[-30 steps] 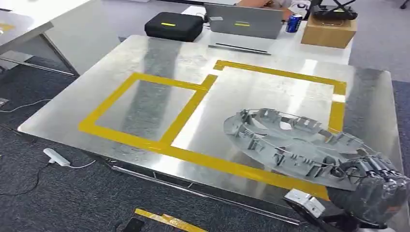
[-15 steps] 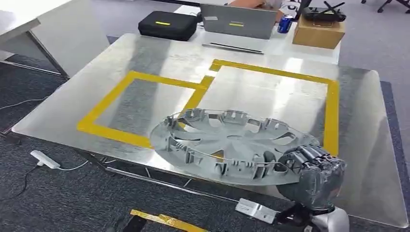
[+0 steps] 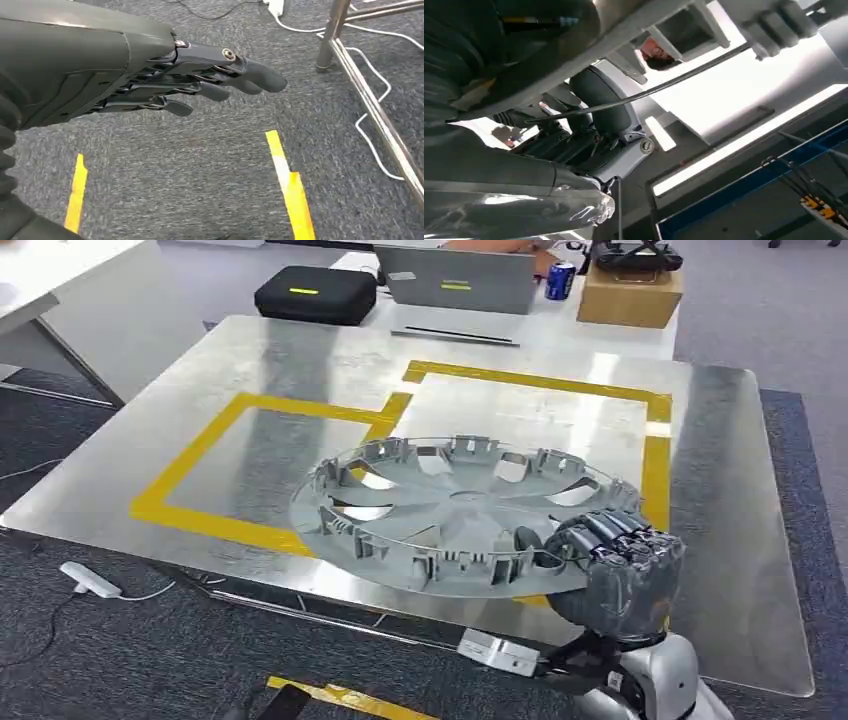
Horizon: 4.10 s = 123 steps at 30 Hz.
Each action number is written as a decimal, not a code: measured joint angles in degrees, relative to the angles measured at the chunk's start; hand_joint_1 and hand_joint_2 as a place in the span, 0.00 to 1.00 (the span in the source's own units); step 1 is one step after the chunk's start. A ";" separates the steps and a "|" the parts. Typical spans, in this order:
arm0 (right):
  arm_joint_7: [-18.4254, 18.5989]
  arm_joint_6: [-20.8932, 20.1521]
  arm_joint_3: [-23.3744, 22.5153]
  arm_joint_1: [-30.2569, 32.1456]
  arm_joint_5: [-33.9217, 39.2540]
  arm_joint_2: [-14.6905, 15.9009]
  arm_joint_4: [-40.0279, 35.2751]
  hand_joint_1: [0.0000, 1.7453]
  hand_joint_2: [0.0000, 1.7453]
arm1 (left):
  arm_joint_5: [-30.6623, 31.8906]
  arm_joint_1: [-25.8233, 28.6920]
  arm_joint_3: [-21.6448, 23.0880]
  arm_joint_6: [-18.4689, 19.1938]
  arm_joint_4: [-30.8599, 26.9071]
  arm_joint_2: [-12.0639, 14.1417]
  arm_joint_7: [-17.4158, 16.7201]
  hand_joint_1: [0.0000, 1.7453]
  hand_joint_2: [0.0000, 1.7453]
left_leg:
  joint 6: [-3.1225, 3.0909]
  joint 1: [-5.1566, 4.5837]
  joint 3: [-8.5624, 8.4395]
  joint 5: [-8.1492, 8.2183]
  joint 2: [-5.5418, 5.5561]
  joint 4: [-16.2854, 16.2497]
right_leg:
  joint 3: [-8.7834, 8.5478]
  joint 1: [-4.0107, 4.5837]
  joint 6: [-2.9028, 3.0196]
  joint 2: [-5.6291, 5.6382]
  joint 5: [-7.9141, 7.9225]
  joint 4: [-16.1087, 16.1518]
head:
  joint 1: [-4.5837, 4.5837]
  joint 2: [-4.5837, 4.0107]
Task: Take the parts from the cabinet and place them on the table.
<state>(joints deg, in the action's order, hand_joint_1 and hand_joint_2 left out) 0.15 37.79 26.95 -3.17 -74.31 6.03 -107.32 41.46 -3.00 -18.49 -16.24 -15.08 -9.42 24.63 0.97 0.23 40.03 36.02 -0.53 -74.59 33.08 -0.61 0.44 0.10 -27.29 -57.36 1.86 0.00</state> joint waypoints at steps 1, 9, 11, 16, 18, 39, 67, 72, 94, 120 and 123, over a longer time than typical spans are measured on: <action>0.33 -0.38 0.07 -0.60 -0.27 0.00 0.42 1.00 1.00 | 0.02 0.01 0.13 0.02 0.02 0.02 -0.02 0.00 1.00 | -0.01 0.00 0.24 -0.87 0.00 -0.19 | -0.05 0.00 0.00 0.11 0.00 -0.02 | 0.02 0.00; 3.41 -4.94 0.57 -7.11 -2.04 0.04 4.73 1.00 1.00 | 0.87 -0.54 1.73 0.83 0.00 0.42 -0.57 0.00 1.00 | -1.37 -0.29 -6.76 -8.97 0.61 16.73 | 0.84 0.17 -1.47 0.76 0.48 -0.23 | 0.02 0.00; 4.20 -6.15 0.77 -8.61 -2.41 0.09 6.08 1.00 1.00 | 0.90 -0.68 2.23 1.03 0.00 0.42 -0.79 0.00 1.00 | -2.12 0.17 -6.92 -9.54 0.49 17.40 | 1.64 0.13 -2.00 0.62 -0.50 -1.24 | 0.07 0.00; 6.91 -11.01 1.66 -13.33 -3.26 0.11 11.01 1.00 1.00 | 1.27 -0.97 3.43 2.03 0.00 0.50 -1.75 0.00 1.00 | -2.60 0.02 -6.78 -9.62 0.27 17.34 | 9.80 -0.05 -2.85 0.36 -7.12 -18.29 | 0.54 0.00; 8.09 -13.27 1.99 -16.16 -3.32 0.11 14.06 1.00 1.00 | 1.53 -1.22 4.13 2.47 0.00 0.48 -2.32 0.00 1.00 | -2.60 -0.01 -6.84 -9.62 0.29 17.28 | 7.21 -0.04 -2.59 0.32 -2.94 -12.64 | 0.57 0.00; 12.90 -12.31 -4.09 -28.32 -2.32 0.07 34.34 1.00 1.00 | -0.18 -2.52 9.07 5.95 -0.70 1.07 -2.62 0.00 1.00 | -1.17 -0.19 -5.16 -9.80 0.68 16.18 | 1.82 0.28 -1.39 0.51 0.94 -0.55 | 0.13 0.00; 13.18 -16.44 -5.27 -26.59 -1.77 -1.66 42.25 1.00 1.00 | -3.28 -2.30 11.78 6.10 -1.01 2.12 -2.14 0.00 1.00 | -0.95 -0.09 -4.57 -10.85 0.71 14.33 | 1.81 0.14 -0.11 0.25 1.05 -0.65 | 0.09 0.00; 13.18 -16.72 -4.92 -26.66 -1.75 -1.68 42.89 1.00 1.00 | -3.30 -2.29 12.20 5.97 -1.03 2.10 -2.25 0.00 0.00 | -1.96 -0.15 -5.49 -10.30 0.61 17.09 | 2.41 0.39 -1.64 0.33 1.18 -0.66 | 0.13 0.00; 7.63 -29.64 4.37 -24.02 1.44 0.76 46.36 0.00 0.00 | -6.47 -1.50 13.24 3.98 -1.09 2.21 -3.74 0.00 0.00 | -0.16 -0.06 2.46 -2.54 0.56 -0.23 | 1.59 0.06 0.01 0.00 0.55 -0.70 | 0.02 0.00; 5.93 -26.45 -1.00 -14.05 5.53 20.96 8.95 0.00 0.00 | -12.66 1.74 10.84 0.66 -1.03 3.26 0.09 0.00 0.00 | -0.81 -0.23 -4.57 -7.03 0.71 13.71 | 1.05 0.09 -0.48 -0.09 0.73 -0.12 | -0.13 0.00; 5.88 -25.94 -1.75 -12.76 5.62 21.99 6.91 0.00 0.00 | -12.66 1.84 10.54 0.66 -0.94 3.30 0.09 0.00 0.00 | -0.38 0.00 1.02 -1.07 0.71 0.96 | 1.06 0.13 -0.19 -0.12 0.69 -0.15 | -0.11 0.00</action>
<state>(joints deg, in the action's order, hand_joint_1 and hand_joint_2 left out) 6.03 11.85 25.20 -15.93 -68.70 28.02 -100.41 28.81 -1.16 -7.96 -15.58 -16.02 -6.12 24.72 0.59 0.23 41.05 34.95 0.17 -73.62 34.14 -0.48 0.25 -0.02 -26.60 -57.50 1.75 0.00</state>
